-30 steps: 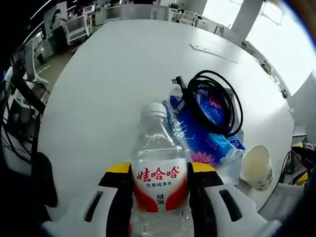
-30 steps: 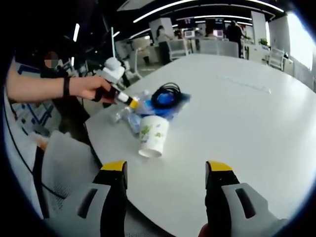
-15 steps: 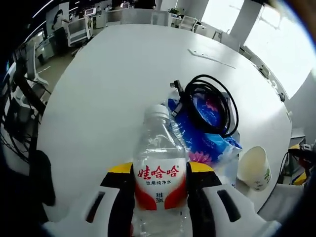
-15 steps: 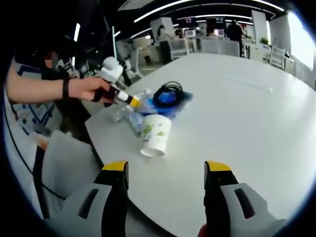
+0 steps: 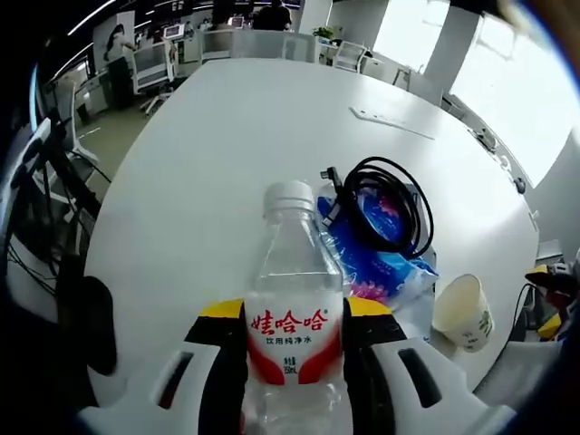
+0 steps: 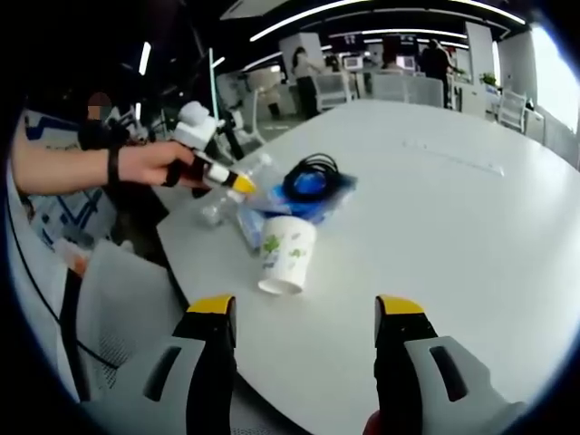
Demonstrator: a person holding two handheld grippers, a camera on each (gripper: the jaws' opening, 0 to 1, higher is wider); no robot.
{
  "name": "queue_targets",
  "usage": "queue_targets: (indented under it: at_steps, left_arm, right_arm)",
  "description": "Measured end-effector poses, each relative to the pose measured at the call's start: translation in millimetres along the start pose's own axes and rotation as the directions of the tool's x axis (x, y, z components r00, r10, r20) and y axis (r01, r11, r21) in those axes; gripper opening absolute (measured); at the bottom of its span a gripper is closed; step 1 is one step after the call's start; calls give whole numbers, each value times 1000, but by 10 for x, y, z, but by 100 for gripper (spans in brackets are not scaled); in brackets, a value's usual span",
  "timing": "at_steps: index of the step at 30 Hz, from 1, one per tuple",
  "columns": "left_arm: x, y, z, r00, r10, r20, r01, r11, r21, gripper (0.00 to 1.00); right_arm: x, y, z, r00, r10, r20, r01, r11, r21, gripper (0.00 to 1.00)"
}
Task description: Arrange the tabletop items into an orderly group along one side of the table until the central work area is clear of visible clutter.
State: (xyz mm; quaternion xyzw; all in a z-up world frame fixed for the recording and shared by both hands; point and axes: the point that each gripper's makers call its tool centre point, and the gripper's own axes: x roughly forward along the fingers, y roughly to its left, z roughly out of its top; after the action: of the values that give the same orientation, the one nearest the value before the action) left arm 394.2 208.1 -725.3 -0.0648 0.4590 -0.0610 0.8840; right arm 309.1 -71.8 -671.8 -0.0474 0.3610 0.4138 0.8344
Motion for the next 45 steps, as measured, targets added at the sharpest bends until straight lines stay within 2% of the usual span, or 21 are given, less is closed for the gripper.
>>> queue_targets:
  at_steps: [6, 16, 30, 45]
  left_arm:
    - [-70, 11, 15, 1000, 19, 20, -19, 999, 26, 40]
    - [-271, 7, 18, 997, 30, 66, -32, 999, 27, 40]
    - [-527, 27, -43, 992, 45, 116, -50, 998, 42, 39]
    - [-647, -26, -160, 985, 64, 158, -81, 991, 105, 39]
  right_arm:
    - [9, 25, 17, 1000, 3, 4, -3, 1000, -2, 59]
    - [-18, 47, 9, 1000, 2, 14, -2, 1000, 1, 58]
    - [17, 135, 59, 999, 13, 35, -13, 1000, -3, 57]
    - [-11, 145, 12, 999, 12, 31, -12, 1000, -7, 57]
